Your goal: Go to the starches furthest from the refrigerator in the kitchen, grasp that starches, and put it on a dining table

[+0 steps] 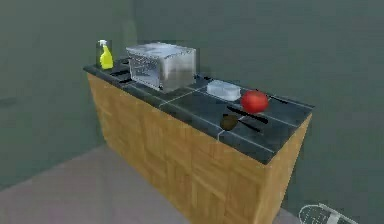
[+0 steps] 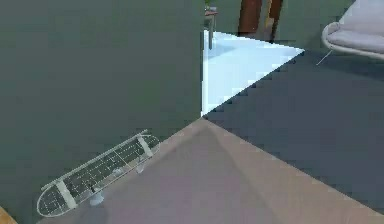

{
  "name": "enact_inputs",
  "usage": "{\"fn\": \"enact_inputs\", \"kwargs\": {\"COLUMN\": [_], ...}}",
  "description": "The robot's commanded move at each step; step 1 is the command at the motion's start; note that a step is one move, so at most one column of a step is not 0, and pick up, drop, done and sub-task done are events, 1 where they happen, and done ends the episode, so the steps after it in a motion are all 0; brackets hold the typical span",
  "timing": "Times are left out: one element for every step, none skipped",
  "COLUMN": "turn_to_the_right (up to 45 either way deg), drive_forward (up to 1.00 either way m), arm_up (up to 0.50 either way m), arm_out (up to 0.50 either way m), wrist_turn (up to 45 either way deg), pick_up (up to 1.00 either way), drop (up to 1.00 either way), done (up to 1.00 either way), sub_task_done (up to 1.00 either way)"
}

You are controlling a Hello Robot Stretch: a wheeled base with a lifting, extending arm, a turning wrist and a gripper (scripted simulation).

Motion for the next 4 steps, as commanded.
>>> {"fn": "enact_inputs", "kwargs": {"turn_to_the_right": [-45.0,-30.0,0.0,0.0], "drive_forward": [0.0,0.0,0.0,0.0], "arm_up": [0.0,0.0,0.5,0.38], "arm_out": [0.0,0.0,0.0,0.0], "wrist_turn": [0.0,0.0,0.0,0.0], "pick_up": [0.0,0.0,0.0,0.0], "drop": [0.0,0.0,0.0,0.0], "done": [0.0,0.0,0.0,0.0], "sub_task_done": [0.0,0.0,0.0,0.0]}}
